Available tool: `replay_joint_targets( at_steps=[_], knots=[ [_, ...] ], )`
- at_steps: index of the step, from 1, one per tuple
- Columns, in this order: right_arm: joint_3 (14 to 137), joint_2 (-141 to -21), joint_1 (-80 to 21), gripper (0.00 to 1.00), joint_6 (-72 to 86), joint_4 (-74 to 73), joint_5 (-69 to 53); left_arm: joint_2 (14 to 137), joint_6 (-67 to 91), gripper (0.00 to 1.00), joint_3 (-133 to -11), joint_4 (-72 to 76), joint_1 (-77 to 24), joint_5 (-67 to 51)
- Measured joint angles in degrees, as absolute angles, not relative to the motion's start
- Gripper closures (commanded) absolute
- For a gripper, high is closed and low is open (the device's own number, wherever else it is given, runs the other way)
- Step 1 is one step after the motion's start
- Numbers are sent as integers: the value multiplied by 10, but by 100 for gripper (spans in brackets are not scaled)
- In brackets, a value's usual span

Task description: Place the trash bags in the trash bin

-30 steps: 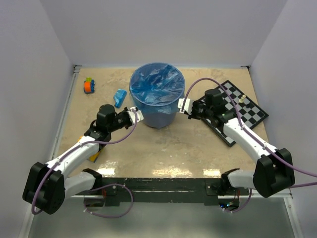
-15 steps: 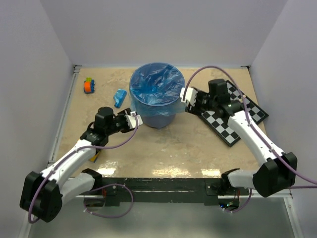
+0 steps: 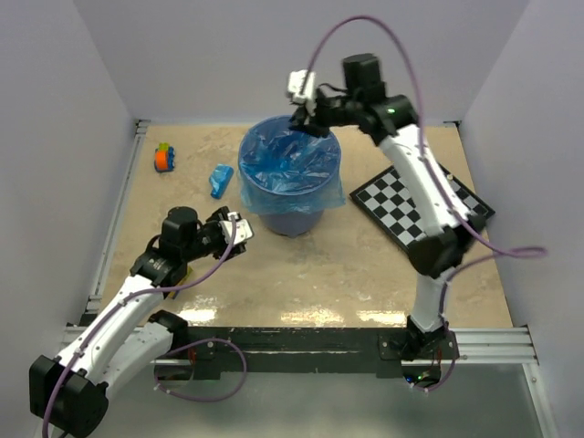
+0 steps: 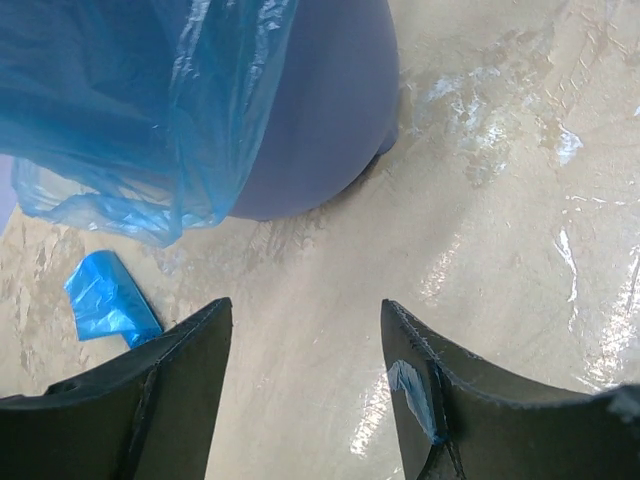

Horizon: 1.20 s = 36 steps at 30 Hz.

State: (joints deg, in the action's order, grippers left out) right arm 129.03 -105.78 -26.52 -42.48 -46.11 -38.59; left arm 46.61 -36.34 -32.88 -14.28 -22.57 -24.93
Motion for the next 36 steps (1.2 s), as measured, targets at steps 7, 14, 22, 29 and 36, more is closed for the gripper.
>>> replay_joint_targets(
  at_steps=[7, 14, 22, 29, 36],
  knots=[
    [1259, -1197, -324, 72, -490, -594, -362, 416, -343, 34, -319, -143, -223, -220],
    [1227, -1201, -329, 40, -524, -630, -310, 402, -320, 34, -310, -140, -182, -210],
    [1236, -1250, -332, 38, -525, -622, -297, 414, -307, 34, -314, -141, -174, -210],
    [1238, -1155, -333, 31, -517, -624, -301, 429, -305, 34, -328, -145, -172, -212],
    [1215, -995, -333, 24, -455, -557, -302, 473, -301, 33, -347, -138, -161, -211]
  ],
)
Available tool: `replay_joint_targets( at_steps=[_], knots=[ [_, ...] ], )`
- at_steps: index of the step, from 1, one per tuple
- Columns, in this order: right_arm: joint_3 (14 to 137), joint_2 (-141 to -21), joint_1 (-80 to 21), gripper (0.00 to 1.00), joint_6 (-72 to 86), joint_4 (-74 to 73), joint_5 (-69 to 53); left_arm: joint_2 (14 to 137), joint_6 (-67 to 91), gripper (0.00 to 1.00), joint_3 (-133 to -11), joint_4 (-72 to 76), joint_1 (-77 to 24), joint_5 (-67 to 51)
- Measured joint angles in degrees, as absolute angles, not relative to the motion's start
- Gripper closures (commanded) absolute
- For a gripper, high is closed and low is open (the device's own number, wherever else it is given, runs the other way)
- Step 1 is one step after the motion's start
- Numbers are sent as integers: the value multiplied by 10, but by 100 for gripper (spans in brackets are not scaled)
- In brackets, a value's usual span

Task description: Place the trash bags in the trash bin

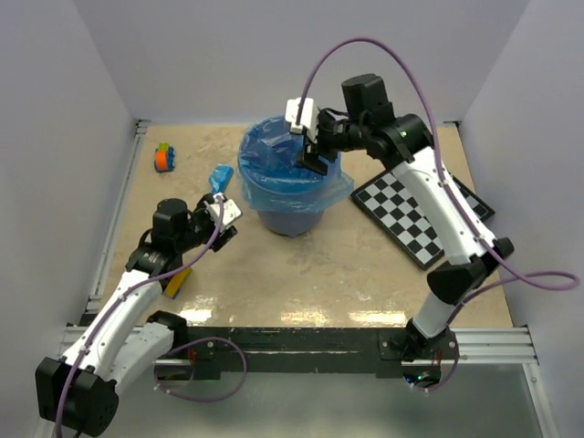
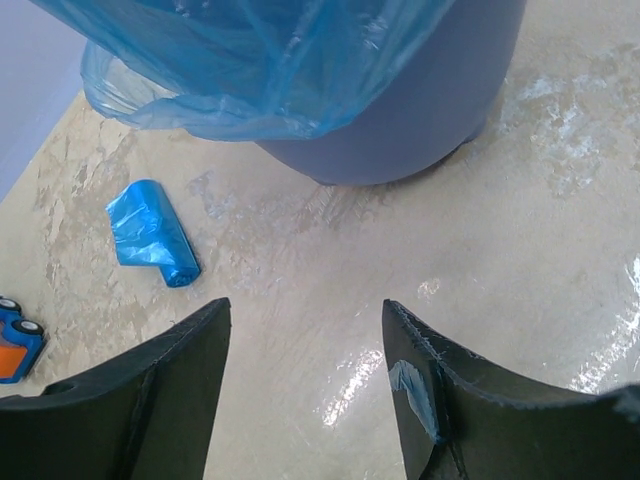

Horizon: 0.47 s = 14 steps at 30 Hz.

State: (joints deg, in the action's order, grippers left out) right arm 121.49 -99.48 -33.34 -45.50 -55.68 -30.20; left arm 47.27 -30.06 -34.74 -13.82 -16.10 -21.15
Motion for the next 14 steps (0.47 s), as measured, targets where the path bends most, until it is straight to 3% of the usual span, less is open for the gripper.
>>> replay_joint_targets(
  at_steps=[1, 5, 9, 14],
  knots=[
    [1199, -975, -334, 16, -437, -529, -295, 481, -296, 33, -353, -135, -160, -211],
    [1089, -898, -335, 2, -343, -387, -241, 514, -279, 33, -380, -113, -154, -208],
    [1010, -861, -336, 2, -217, -256, -110, 538, -257, 32, -417, -97, -143, -206],
    [1070, -902, -336, 2, -108, -180, 69, 570, -215, 23, -469, -74, -100, -191]
  ],
)
